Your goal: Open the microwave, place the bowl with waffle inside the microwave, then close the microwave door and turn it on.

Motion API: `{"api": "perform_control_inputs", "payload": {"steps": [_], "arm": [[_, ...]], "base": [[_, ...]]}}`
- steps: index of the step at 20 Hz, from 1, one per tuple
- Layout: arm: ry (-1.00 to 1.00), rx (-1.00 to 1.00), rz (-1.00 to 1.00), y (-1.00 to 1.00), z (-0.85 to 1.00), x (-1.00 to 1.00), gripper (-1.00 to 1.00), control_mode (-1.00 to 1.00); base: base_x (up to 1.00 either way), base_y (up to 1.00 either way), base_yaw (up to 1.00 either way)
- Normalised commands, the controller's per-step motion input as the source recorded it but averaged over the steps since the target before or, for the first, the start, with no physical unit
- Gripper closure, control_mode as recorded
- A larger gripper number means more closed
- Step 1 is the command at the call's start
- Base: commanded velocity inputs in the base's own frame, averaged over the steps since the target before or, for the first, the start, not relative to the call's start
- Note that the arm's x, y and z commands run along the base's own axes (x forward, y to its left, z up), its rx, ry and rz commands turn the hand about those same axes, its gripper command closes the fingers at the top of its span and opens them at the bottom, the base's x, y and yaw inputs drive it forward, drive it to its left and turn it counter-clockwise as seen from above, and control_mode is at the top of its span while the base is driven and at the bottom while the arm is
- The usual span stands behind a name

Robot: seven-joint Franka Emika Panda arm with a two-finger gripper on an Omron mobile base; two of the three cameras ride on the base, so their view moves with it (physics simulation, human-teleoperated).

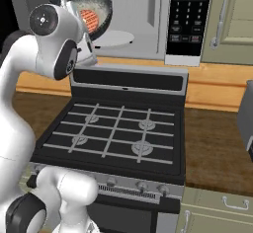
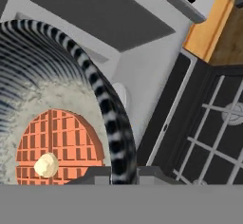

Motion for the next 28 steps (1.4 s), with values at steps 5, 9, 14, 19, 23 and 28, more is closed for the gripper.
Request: {"api": "perform_control_inputs", "payload": {"steps": [5,9,14,19,23,28], "arm": [[0.01,-0.09,0.00,0.00,0.00,0.70,1.00,-1.00],[0.05,-0.05,0.00,0.00,-0.05,0.78,1.00,-1.00],[0.14,-0.03,0.00,0.00,-0.09,0.73,1.00,-1.00],[0.06,-0.03,0.00,0.00,-0.07,0.52,1.00,-1.00],[0.03,-0.02,0.00,-0.01,-0.19,0.55,1.00,-1.00],[0.02,0.00,0.00,0.00,-0.08,0.59,1.00,-1.00]], "base": [[0.00,0.00,0.00],[0.00,0.00,0.00],[0.00,0.00,0.00],[0.00,0.00,0.00],[0.00,0.00,0.00],[0.00,0.00,0.00]]}}
